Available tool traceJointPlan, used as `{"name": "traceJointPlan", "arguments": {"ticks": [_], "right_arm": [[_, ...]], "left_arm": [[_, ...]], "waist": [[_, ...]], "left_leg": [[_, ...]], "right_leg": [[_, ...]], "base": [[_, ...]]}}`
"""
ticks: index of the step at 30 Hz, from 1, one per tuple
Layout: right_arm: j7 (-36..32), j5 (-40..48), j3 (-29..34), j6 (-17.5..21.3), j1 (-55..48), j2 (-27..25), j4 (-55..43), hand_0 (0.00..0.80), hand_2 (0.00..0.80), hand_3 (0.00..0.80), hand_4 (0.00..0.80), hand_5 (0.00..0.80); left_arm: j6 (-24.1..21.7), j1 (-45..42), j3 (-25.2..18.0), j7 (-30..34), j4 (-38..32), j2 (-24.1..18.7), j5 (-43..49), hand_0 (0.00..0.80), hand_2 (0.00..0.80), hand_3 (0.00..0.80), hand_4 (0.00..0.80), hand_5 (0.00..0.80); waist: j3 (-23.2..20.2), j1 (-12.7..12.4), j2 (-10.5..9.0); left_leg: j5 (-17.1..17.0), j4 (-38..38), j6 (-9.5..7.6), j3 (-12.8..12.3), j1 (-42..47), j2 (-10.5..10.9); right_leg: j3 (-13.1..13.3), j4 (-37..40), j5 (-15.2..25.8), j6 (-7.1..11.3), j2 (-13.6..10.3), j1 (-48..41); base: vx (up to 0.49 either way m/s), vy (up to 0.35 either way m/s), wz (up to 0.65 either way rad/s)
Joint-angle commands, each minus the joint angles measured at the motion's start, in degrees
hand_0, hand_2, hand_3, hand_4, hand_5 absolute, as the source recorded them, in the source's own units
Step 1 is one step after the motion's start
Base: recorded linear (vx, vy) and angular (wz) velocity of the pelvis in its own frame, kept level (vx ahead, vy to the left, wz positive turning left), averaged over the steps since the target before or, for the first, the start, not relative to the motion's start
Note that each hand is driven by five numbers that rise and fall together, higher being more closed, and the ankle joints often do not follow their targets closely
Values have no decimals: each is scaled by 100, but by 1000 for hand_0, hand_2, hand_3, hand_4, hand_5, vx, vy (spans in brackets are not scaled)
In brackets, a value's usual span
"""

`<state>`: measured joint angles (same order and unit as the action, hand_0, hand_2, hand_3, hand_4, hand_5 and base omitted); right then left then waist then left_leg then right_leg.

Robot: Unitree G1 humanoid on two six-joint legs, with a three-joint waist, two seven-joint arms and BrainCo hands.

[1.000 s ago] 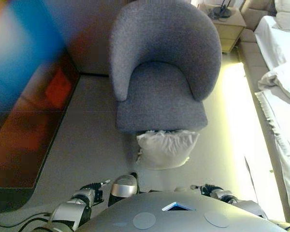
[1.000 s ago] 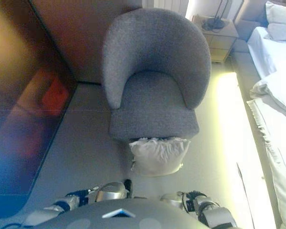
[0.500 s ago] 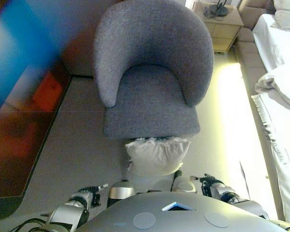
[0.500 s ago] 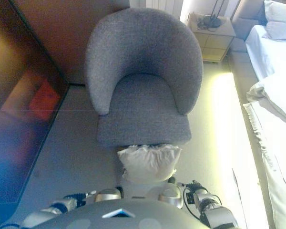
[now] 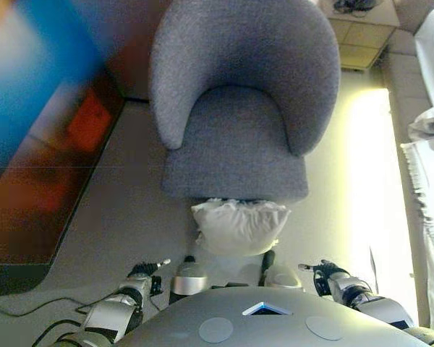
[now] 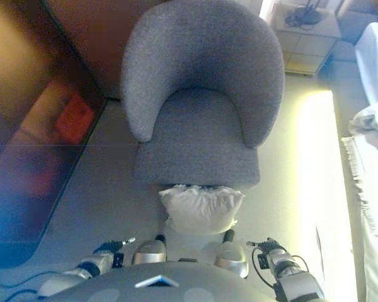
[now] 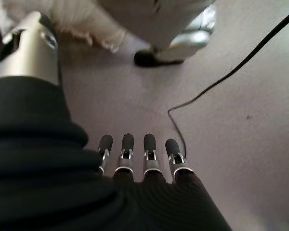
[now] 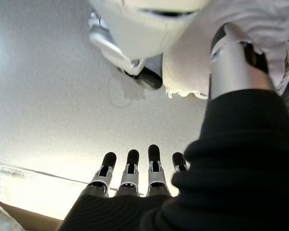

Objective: Pick up the cushion and take it to the sofa

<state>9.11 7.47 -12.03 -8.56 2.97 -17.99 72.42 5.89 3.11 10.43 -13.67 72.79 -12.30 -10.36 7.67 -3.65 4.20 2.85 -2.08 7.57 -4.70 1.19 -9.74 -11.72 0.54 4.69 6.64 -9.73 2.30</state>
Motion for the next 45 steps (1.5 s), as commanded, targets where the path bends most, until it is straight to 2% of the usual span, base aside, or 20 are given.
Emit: {"name": "traceJointPlan", "arguments": {"ticks": [1,8,12,15,23,28,35,36,37,39,44,45], "right_arm": [[585,445,-172,356,955,-129,-118,0,0,0,0,0],[1026,610,-355,561,1839,-171,-247,0,0,0,0,0],[1158,562,-384,553,2240,-266,-307,0,0,0,0,0],[1377,546,-414,610,2547,-379,-356,0,0,0,0,0],[2057,243,-529,963,3237,-755,-766,0,0,0,0,0],[2436,241,-650,973,3675,-909,-1072,0,0,0,0,0],[2949,272,-791,1223,4408,-1139,-1378,0,0,0,0,0],[2805,655,-816,1446,4538,-1147,-1453,0,0,0,0,0],[3050,17,-840,1156,4669,-1086,-1401,0,0,0,0,0],[3147,230,-890,1417,4788,-1037,-1410,0,0,0,0,0],[3226,300,-879,1596,4252,-1264,-2742,0,0,0,0,0],[3241,321,-874,1511,4186,-1299,-2997,0,0,0,0,0]], "left_arm": [[-497,762,265,-288,-66,-256,-261,0,0,0,0,0],[-766,1534,602,-700,-386,-463,-581,0,0,0,0,0],[-873,1944,744,-946,-510,-534,-644,0,0,0,0,0],[-959,2288,875,-1147,-660,-577,-803,0,0,0,0,0],[-1242,2872,1062,-1515,-981,-618,-968,0,0,0,0,0],[-1526,3235,1103,-1771,-1143,-648,-1072,0,0,0,0,0],[-1964,3886,1171,-1983,-1351,-842,-1232,0,0,0,0,0],[-2043,3982,1162,-2017,-1364,-867,-1266,0,0,0,0,0],[-2089,4050,1126,-2006,-1334,-844,-1249,0,0,0,0,0],[-2194,4235,1150,-2066,-1323,-849,-1328,0,0,0,0,0],[-1903,4232,1106,-2424,-2180,-1117,-1392,0,0,0,0,0],[-1856,4216,1104,-2488,-2332,-1144,-1405,0,0,0,0,0]], "waist": [[627,113,-229],[1420,245,-197],[1856,255,-192],[2198,309,-188],[2213,387,-118],[2213,446,-91],[2213,508,-57],[2213,513,-49],[2213,508,-36],[2213,527,-23],[2213,629,-151],[2213,636,-159]], "left_leg": [[-410,-329,52,45,-966,-112],[-343,-699,-62,-30,-1926,101],[-387,-860,-114,-159,-2371,152],[-451,-896,-112,-162,-2677,190],[-665,-999,-60,-50,-3917,200],[-705,-1123,-66,3,-4556,245],[-715,-1467,-65,250,-5593,201],[-704,-1550,-67,303,-5792,191],[-643,-1657,-73,340,-5905,194],[-656,-1807,-63,408,-6221,194],[-566,-2038,-60,444,-6761,157],[-568,-2038,-54,450,-6841,147]], "right_leg": [[44,-488,-544,121,-470,263],[295,-831,-261,302,-719,1454],[257,-1172,-217,381,-819,1995],[271,-1205,-151,389,-791,2317],[353,-1453,-120,299,-549,3620],[482,-1602,-82,243,-445,4319],[766,-2019,-126,167,-314,5419],[814,-2110,-144,148,-308,5626],[846,-2246,-225,128,-292,5744],[919,-2428,-225,109,-252,6058],[990,-2647,-296,131,-198,6537],[994,-2663,-308,135,-198,6603]], "base": [[-316,75,4],[-191,34,-5],[-145,2,-9],[-127,-32,-7],[-33,-17,-4],[-2,-2,-8],[11,-24,6],[2,-7,7],[13,-10,6],[-33,8,5],[-30,7,4],[-21,4,8]]}}
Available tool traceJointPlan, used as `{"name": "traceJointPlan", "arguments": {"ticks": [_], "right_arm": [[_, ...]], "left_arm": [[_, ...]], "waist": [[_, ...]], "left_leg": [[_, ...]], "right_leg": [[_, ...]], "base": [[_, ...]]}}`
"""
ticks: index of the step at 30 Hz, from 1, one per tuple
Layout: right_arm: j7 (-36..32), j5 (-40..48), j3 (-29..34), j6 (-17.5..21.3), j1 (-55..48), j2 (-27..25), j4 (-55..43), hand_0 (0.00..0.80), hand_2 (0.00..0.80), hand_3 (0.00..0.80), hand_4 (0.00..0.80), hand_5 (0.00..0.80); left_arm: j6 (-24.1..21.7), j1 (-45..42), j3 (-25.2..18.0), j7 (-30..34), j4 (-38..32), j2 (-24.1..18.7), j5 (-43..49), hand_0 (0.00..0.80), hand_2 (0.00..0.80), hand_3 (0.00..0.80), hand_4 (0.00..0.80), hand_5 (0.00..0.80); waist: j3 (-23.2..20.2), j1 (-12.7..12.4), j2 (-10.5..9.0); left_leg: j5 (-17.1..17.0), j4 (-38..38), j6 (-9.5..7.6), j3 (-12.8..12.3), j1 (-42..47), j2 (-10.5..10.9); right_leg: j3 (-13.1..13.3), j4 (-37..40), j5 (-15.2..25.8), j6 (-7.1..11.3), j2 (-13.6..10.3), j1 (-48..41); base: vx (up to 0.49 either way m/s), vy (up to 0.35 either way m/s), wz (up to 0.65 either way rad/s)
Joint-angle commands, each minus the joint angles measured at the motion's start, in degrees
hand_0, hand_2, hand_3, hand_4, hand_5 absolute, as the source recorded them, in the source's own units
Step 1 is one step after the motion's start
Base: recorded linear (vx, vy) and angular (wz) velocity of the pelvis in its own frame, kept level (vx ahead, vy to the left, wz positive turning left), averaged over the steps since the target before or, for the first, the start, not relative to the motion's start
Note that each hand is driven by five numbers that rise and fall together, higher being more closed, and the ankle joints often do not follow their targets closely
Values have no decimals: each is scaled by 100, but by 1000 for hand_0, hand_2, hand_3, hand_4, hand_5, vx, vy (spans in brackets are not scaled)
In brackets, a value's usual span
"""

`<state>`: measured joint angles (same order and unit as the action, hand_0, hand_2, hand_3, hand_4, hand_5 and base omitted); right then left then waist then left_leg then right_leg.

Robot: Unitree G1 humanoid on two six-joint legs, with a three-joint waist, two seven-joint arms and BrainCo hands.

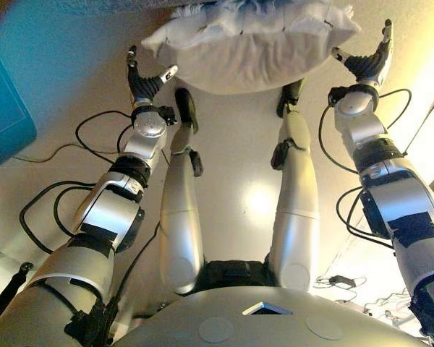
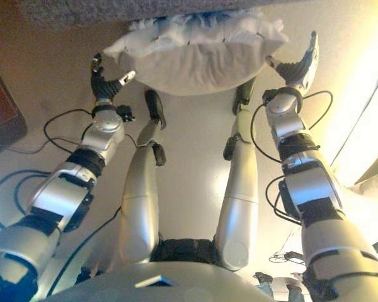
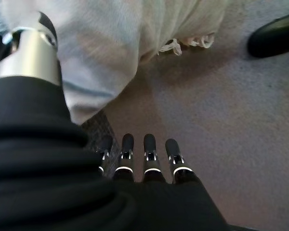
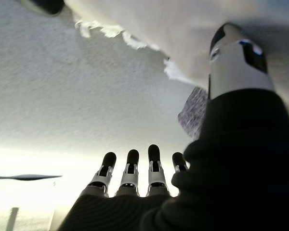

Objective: Pick up the cushion and take it to the sofa

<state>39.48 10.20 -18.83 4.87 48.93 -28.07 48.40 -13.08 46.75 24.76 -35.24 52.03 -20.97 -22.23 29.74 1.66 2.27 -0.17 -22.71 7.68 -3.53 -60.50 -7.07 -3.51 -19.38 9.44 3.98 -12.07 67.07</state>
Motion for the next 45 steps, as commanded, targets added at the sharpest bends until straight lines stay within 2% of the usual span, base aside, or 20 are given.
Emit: {"name": "traceJointPlan", "arguments": {"ticks": [1,10,16,18,26,29,30,31,32,33,34,35,36,37,38,39,40,41,42,45], "right_arm": [[181,50,-154,298,-489,-341,-834,0,0,0,0,0],[-314,-23,89,581,-887,-566,-1229,0,0,0,0,0],[-1472,464,-14,1085,-790,-825,-1225,0,0,0,0,0],[-2296,670,-125,1319,-632,-945,-1393,0,0,0,0,0],[-2992,710,-349,1611,-54,-1313,-2057,0,0,0,0,0],[-3353,573,-524,1562,299,-1345,-2176,0,0,0,0,0],[-3715,867,-753,1444,596,-1495,-2188,0,0,0,0,0],[-3941,1085,-876,1430,732,-1562,-2177,0,0,0,0,0],[-4180,1280,-1021,1427,846,-1570,-2161,0,0,0,0,0],[-4454,1398,-1107,1380,891,-1536,-2185,0,0,0,0,0],[-4885,1540,-1235,1321,890,-1383,-2238,0,0,0,0,0],[-4964,1573,-1253,1305,912,-1359,-2242,0,0,0,0,0],[-5323,1581,-1262,1113,756,-1107,-2505,229,229,229,229,229],[-5517,1670,-1253,1082,703,-981,-2627,486,486,486,486,486],[-5609,1807,-1300,1100,685,-933,-2686,800,800,800,800,800],[-5714,1934,-1312,1112,694,-859,-2755,800,800,800,800,800],[-5776,1985,-1309,1104,664,-790,-2839,800,800,800,800,800],[-5796,2004,-1290,1101,626,-762,-2919,800,800,800,800,800],[-5839,2001,-1213,1129,570,-716,-2961,800,800,800,800,800],[-5783,1989,-1052,1272,249,-749,-3193,800,800,800,800,800]], "left_arm": [[55,-176,-359,-390,-438,-305,-253,0,0,0,0,0],[-101,-546,-619,-310,-954,-446,-192,0,0,0,0,0],[-425,-582,-629,117,-1081,-646,-336,0,0,0,0,0],[-550,-494,-622,659,-1201,-771,-658,0,0,0,0,0],[-864,-309,-415,2108,-1896,-833,-1319,0,0,0,0,0],[-215,329,-296,2412,-1787,-1376,-1862,0,0,0,0,0],[-134,763,-165,2439,-1617,-1583,-1759,185,185,185,185,185],[-204,861,-64,2572,-1549,-1664,-1907,515,515,515,515,515],[-1531,885,-1,3091,-1558,-1677,-2111,747,747,747,747,747],[-815,887,41,2825,-1498,-1648,-1878,800,800,800,800,800],[-2577,743,168,5336,-1580,-1420,-4184,800,800,800,800,800],[-2635,771,197,5487,-1504,-1399,-4282,800,800,800,800,800],[-1034,600,209,1976,-1698,-1000,-599,800,800,800,800,800],[-1249,589,468,1898,-1644,-923,-614,800,800,800,800,800],[-2024,480,461,4402,-1746,-784,-3156,800,800,800,800,800],[-2027,366,315,4393,-1863,-524,-2855,800,800,800,800,800],[-1845,223,238,3524,-2075,-230,-1755,800,800,800,800,800],[-2042,137,330,3788,-2259,-114,-2075,800,800,800,800,800],[-1183,69,369,3676,-2321,-4,-2399,800,800,800,800,800],[-1318,-437,308,3647,-2673,135,-2224,800,800,800,800,800]], "waist": [[5,110,30],[5,44,18],[5,-40,9],[5,-77,6],[5,-159,20],[5,-101,80],[5,-100,147],[5,-101,139],[5,-119,125],[5,-133,112],[5,-147,60],[5,-148,49],[5,-160,-13],[5,-163,-51],[5,-171,-63],[5,-171,-85],[5,-159,-107],[5,-154,-118],[5,-146,-139],[5,-142,-141]], "left_leg": [[-269,22,-59,340,-794,-121],[-186,-270,-57,522,-1646,-43],[-184,-520,-30,620,-2195,3],[-181,-599,-7,653,-2400,23],[-250,-578,12,753,-2613,72],[-340,-474,69,713,-2616,37],[-354,-550,116,618,-2595,15],[-346,-583,111,607,-2602,5],[-333,-578,105,635,-2592,12],[-331,-556,94,660,-2568,15],[-318,-503,77,687,-2477,-5],[-347,-468,74,692,-2475,-4],[-342,-379,60,733,-2355,-6],[-407,-296,43,758,-2296,10],[-394,-275,45,779,-2211,30],[-416,-230,39,800,-2139,57],[-410,-211,35,814,-2058,72],[-425,-179,32,830,-1978,84],[-437,-144,36,841,-1864,90],[-472,-32,52,835,-1446,131]], "right_leg": [[171,-691,-783,407,23,250],[194,-881,-725,450,-126,1076],[203,-1089,-667,512,-229,1577],[216,-1168,-666,543,-269,1775],[197,-1117,-593,630,-371,1941],[261,-1176,-572,671,-341,1994],[277,-1227,-607,671,-362,1993],[280,-1267,-633,660,-372,1994],[284,-1244,-642,662,-380,1972],[277,-1196,-634,667,-387,1936],[226,-1160,-664,657,-394,1821],[215,-1130,-642,656,-394,1815],[175,-1009,-642,654,-404,1679],[144,-952,-616,652,-379,1604],[129,-921,-622,661,-363,1516],[116,-844,-582,663,-358,1441],[110,-784,-559,659,-354,1354],[105,-738,-535,662,-345,1268],[92,-704,-521,663,-336,1149],[47,-532,-435,690,-347,754]], "base": [[-29,12,10],[-2,2,1],[-2,-1,5],[-8,-6,18],[2,-1,8],[15,121,8],[7,138,8],[-6,70,5],[0,0,0],[-5,-43,-4],[-7,-39,-4],[-1,-59,-2],[-12,-57,-1],[0,-80,0],[-10,-71,-1],[9,-62,-1],[5,-49,-1],[-1,-44,-1],[-6,-35,-1],[-3,-10,0]]}}
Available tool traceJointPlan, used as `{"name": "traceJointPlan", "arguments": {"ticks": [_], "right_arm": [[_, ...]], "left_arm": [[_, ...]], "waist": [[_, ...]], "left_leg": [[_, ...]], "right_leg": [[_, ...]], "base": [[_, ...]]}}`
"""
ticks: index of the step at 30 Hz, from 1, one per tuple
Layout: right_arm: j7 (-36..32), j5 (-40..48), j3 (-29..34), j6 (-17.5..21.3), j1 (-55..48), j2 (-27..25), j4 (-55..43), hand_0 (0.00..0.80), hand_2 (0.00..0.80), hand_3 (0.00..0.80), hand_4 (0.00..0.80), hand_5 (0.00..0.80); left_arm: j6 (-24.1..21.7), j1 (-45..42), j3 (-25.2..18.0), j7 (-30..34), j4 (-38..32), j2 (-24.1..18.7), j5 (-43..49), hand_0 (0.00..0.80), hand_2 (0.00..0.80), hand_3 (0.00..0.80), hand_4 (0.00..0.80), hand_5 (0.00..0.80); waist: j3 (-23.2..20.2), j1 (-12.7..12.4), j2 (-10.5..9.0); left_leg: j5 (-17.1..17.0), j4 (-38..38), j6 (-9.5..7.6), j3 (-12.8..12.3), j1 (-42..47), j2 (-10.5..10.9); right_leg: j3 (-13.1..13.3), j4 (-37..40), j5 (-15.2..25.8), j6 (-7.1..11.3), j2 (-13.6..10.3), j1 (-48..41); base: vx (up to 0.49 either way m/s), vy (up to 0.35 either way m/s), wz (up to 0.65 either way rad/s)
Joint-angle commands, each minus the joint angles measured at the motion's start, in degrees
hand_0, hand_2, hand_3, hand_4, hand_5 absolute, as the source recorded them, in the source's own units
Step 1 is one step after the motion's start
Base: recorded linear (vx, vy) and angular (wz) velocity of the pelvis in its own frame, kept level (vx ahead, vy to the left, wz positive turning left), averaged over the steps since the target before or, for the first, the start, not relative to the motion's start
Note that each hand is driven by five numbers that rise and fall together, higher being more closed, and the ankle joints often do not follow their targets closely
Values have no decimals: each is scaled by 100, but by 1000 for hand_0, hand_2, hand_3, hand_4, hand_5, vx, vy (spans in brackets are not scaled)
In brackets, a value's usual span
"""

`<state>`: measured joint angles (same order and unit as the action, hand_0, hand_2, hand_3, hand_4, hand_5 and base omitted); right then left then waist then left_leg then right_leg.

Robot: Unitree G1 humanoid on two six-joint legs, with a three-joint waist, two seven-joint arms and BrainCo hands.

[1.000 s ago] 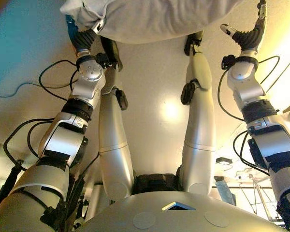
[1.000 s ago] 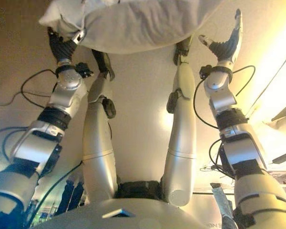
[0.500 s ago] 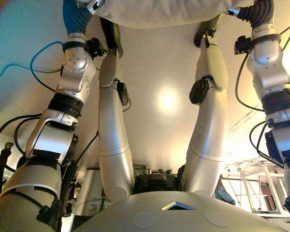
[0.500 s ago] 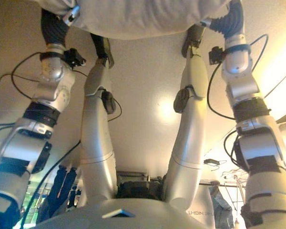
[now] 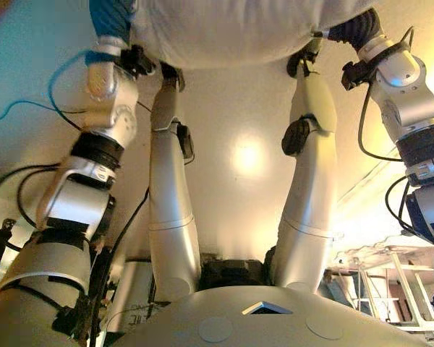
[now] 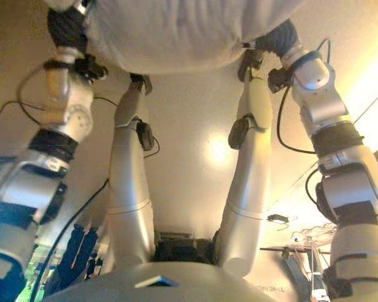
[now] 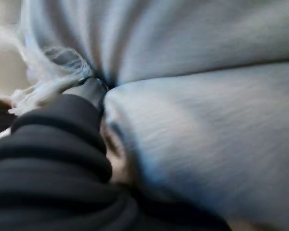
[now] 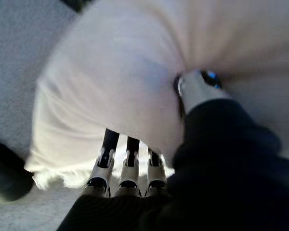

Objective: Pick up the cushion and take it to the sofa

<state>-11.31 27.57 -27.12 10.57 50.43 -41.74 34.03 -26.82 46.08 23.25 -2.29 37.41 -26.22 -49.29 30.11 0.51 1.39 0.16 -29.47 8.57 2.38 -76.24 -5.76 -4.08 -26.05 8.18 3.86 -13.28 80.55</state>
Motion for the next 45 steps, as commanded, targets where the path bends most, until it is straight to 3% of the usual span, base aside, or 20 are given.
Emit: {"name": "traceJointPlan", "arguments": {"ticks": [1,11,16,21,26,29,35,42,45], "right_arm": [[-658,229,-122,704,-66,613,-1876,800,800,800,800,800],[-106,-170,519,1171,-1475,954,-2429,800,800,800,800,800],[-37,-313,801,1282,-2312,1163,-2844,800,800,800,800,800],[23,-545,1122,1509,-3220,1398,-3338,800,800,800,800,800],[275,-817,1228,1645,-4063,1662,-3803,800,800,800,800,800],[484,-914,1367,1711,-4698,1827,-4174,800,800,800,800,800],[673,-947,1458,1561,-5246,1842,-4687,800,800,800,800,800],[846,-910,1324,1174,-5347,1805,-4812,800,800,800,800,800],[769,-804,1384,1013,-5572,1770,-4951,800,800,800,800,800]], "left_arm": [[-15,-560,439,260,-1417,646,591,800,800,800,800,800],[-413,-1514,332,-585,-2388,727,1536,800,800,800,800,800],[-366,-2038,120,-653,-2824,679,1515,800,800,800,800,800],[-518,-2676,-186,-487,-3285,563,1500,800,800,800,800,800],[-513,-3395,-333,-313,-3654,519,1534,800,800,800,800,800],[-438,-3992,-494,-5,-3934,507,1561,800,800,800,800,800],[-476,-4711,-531,164,-4444,563,1474,800,800,800,800,800],[-122,-4943,-363,168,-4512,574,1476,800,800,800,800,800],[8,-5124,-493,254,-4616,523,1357,800,800,800,800,800]], "waist": [[-31,-32,-41],[-31,-57,-120],[-31,-85,-228],[-77,-167,-247],[-598,-177,-223],[-1122,-44,-216],[-1923,-144,-199],[-2395,-115,-237],[-2458,-52,-231]], "left_leg": [[-504,668,-36,223,315,5],[-447,1118,-55,-132,2310,-61],[-297,1355,-119,-373,3509,-42],[-118,1503,-234,-492,4622,9],[-123,2011,-360,-530,5452,50],[-123,2460,-451,-361,6163,84],[-163,3075,-410,-435,7254,-64],[-80,3376,-359,-522,7980,-191],[-40,3412,-351,-574,8142,-226]], "right_leg": [[95,177,-297,707,-234,-769],[-250,773,-258,744,-355,-2743],[-518,1010,-333,749,-373,-3960],[-613,1131,-450,752,-442,-5082],[-517,1447,-506,763,-391,-5909],[-124,1776,-667,623,-63,-6657],[-479,2316,-787,516,130,-7813],[-555,2662,-842,454,262,-8546],[-533,2704,-883,436,287,-8700]], "base": [[5,2,4],[1,1,0],[20,-2,-4],[21,10,-4],[109,20,5],[244,-60,15],[182,-41,22],[74,-31,5],[12,-2,1]]}}
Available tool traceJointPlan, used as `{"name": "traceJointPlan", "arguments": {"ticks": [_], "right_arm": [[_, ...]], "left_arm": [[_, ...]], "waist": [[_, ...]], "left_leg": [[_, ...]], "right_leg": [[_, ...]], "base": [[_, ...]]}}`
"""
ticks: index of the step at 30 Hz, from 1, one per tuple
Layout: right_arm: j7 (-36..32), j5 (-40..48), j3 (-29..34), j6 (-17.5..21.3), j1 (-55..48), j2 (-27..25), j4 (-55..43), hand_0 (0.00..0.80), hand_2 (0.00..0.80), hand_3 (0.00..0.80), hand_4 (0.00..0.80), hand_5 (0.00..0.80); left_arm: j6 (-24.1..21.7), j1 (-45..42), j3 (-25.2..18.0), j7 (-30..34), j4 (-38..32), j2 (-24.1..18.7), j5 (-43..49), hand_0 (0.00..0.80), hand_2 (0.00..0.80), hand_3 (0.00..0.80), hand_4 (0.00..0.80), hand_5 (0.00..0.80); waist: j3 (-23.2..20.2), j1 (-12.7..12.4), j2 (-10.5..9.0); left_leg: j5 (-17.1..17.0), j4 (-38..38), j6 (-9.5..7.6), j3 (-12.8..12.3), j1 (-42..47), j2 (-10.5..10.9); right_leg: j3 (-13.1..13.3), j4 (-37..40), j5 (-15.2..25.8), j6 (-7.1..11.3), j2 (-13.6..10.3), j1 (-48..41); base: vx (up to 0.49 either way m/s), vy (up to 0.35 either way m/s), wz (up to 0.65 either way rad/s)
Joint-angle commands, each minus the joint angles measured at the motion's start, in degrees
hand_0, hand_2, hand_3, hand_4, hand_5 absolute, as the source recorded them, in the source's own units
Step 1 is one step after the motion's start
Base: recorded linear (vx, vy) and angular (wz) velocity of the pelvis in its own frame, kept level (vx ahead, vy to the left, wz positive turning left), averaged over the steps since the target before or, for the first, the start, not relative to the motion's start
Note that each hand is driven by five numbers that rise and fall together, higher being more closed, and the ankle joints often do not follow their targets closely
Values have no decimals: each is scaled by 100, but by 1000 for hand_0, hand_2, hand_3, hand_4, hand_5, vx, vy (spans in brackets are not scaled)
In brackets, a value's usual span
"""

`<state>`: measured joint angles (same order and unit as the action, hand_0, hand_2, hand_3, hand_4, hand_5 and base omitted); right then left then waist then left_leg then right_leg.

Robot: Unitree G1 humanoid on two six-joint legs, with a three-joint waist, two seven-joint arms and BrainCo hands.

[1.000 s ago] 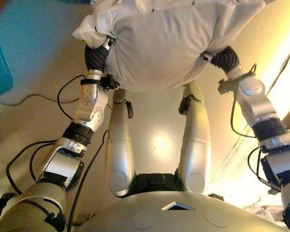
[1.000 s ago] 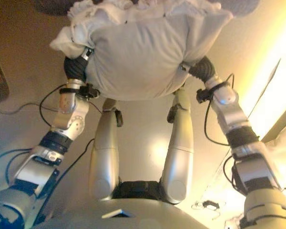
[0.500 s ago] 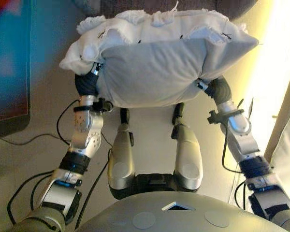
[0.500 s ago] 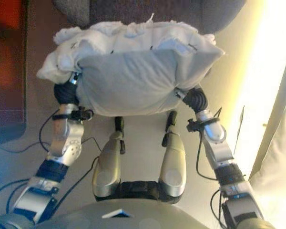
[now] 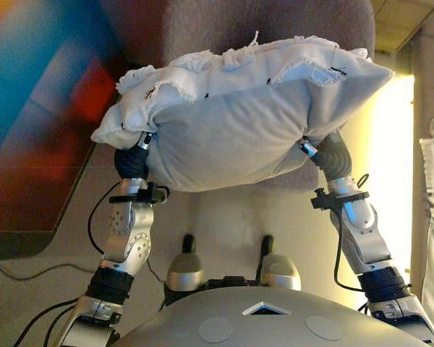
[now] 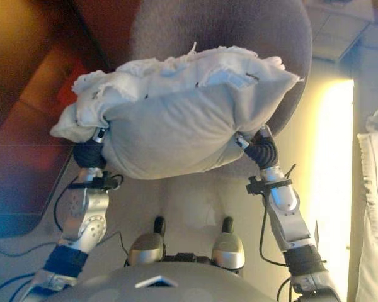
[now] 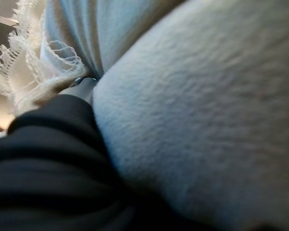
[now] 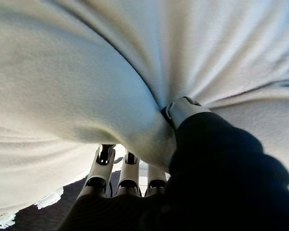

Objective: Pick up the cushion and take it to the sofa

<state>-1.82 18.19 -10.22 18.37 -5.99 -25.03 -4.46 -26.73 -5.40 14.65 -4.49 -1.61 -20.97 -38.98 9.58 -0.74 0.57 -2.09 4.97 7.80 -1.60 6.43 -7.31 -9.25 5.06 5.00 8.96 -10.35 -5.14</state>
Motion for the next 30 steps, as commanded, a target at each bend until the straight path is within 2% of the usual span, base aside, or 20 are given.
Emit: {"name": "traceJointPlan", "arguments": {"ticks": [1,9,13,18,19,20,21,22,23,25,28,30], "right_arm": [[-221,176,-276,228,-3,90,-1147,800,800,800,800,800],[-179,250,-253,408,-190,154,-1100,800,800,800,800,800],[-57,287,-303,388,-116,155,-1113,800,800,800,800,800],[77,175,-412,322,70,134,-1044,800,800,800,800,800],[40,194,-442,337,104,86,-1030,800,800,800,800,800],[6,211,-461,387,118,43,-1012,800,800,800,800,800],[-4,221,-482,462,117,-18,-989,800,800,800,800,800],[-6,228,-479,498,116,-44,-977,800,800,800,800,800],[-2,248,-504,593,107,-80,-915,800,800,800,800,800],[-20,262,-513,698,85,-103,-864,800,800,800,800,800],[-53,180,-605,732,127,-104,-890,800,800,800,800,800],[49,91,-679,678,207,-82,-882,800,800,800,800,800]], "left_arm": [[21,-35,322,516,-763,-16,291,800,800,800,800,800],[82,-111,242,684,-789,-77,278,800,800,800,800,800],[93,-26,190,661,-752,-144,243,800,800,800,800,800],[95,88,121,574,-725,-130,176,800,800,800,800,800],[30,32,90,537,-769,-118,195,800,800,800,800,800],[-30,-19,58,523,-788,-120,196,800,800,800,800,800],[-86,-78,25,519,-786,-112,203,800,800,800,800,800],[-88,-96,0,526,-775,-108,177,800,800,800,800,800],[-110,-136,-35,590,-712,-75,147,800,800,800,800,800],[-143,-159,-57,651,-661,-28,165,800,800,800,800,800],[-210,-192,-92,609,-734,-26,163,800,800,800,800,800],[-202,-123,-35,503,-755,-8,185,800,800,800,800,800]], "waist": [[-413,83,-148],[-443,146,-154],[-418,182,-111],[-300,172,-121],[-224,181,-201],[-144,177,-260],[1,162,-354],[67,165,-375],[163,148,-428],[252,103,-449],[366,-108,-257],[394,-211,-139]], "left_leg": [[191,-24,-274,-183,-98,-77],[161,3,-262,-239,-18,-114],[96,3,-235,-225,-35,-190],[-29,-120,-101,-211,14,-443],[37,-564,-56,-262,-12,-578],[-39,-1029,-29,-306,-207,-689],[-333,-1808,-43,-402,-561,-852],[-419,-2090,-58,-414,-744,-930],[-410,-2388,-151,-510,-891,-949],[-367,-2533,-216,-493,-1038,-822],[-376,-2000,-303,-247,-1321,-110],[-586,-1405,-275,-296,-1394,46]], "right_leg": [[-12,-401,-572,-78,1,-154],[-1,-368,-565,-92,35,-267],[45,-447,-666,-161,136,-269],[173,-534,-746,-317,327,-242],[240,-619,-788,-368,321,-235],[281,-693,-769,-418,323,-200],[285,-769,-745,-524,362,-193],[279,-799,-737,-577,402,-192],[283,-882,-767,-636,440,-228],[295,-934,-824,-661,485,-293],[483,-961,-1002,-639,698,-443],[564,-881,-1119,-630,808,-652]], "base": [[0,0,0],[-19,-53,-4],[3,-117,-2],[4,-144,-1],[10,-123,-4],[-14,-216,-8],[-36,-227,-11],[-3,-263,-9],[53,-195,-5],[93,-113,2],[198,-28,-16],[333,44,-64]]}}
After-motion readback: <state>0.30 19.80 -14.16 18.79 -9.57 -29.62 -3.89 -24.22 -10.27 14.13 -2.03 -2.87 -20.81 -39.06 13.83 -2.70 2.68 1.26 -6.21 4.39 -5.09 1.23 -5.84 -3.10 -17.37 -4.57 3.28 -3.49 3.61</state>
